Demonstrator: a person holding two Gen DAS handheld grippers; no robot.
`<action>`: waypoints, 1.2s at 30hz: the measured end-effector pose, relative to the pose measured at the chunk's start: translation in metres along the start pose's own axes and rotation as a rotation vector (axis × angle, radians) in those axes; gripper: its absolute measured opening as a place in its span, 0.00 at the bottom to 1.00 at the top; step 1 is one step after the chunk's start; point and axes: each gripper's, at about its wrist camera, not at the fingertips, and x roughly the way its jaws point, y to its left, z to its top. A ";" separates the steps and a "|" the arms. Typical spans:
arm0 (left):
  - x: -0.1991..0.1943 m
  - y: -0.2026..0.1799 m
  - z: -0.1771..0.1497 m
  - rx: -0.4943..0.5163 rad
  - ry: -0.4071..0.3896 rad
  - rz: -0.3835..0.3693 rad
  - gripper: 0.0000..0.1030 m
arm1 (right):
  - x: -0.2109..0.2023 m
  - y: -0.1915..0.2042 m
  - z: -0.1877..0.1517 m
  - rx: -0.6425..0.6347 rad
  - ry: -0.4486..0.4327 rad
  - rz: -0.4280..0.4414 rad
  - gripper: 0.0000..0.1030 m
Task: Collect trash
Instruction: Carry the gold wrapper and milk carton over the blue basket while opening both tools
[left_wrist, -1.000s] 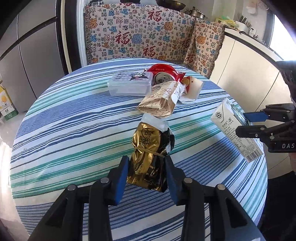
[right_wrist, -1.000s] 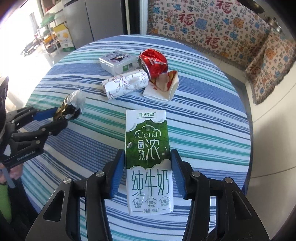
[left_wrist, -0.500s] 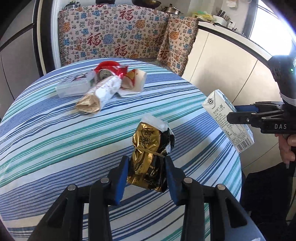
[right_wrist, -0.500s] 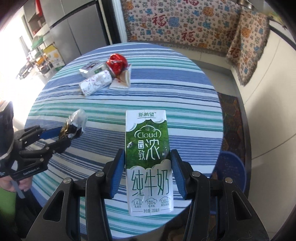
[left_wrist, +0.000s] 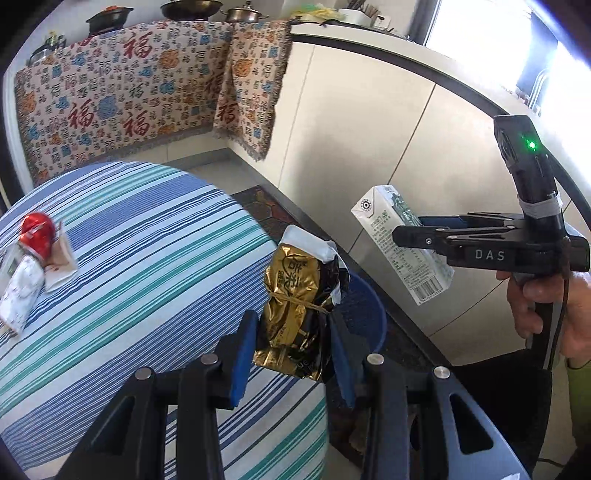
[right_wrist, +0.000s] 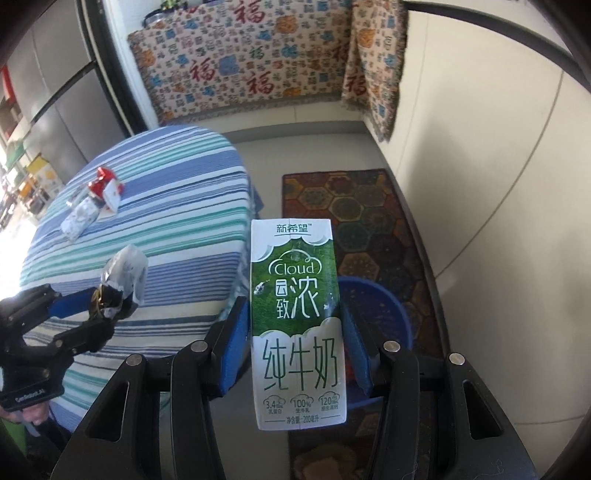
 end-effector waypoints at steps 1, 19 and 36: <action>0.008 -0.008 0.006 0.004 0.004 -0.013 0.38 | 0.001 -0.011 -0.001 0.017 -0.002 -0.011 0.50; 0.144 -0.059 0.039 0.022 0.109 -0.058 0.38 | 0.067 -0.122 -0.020 0.264 0.023 -0.012 0.50; 0.195 -0.063 0.039 0.011 0.163 -0.045 0.40 | 0.082 -0.139 -0.021 0.301 0.046 0.010 0.52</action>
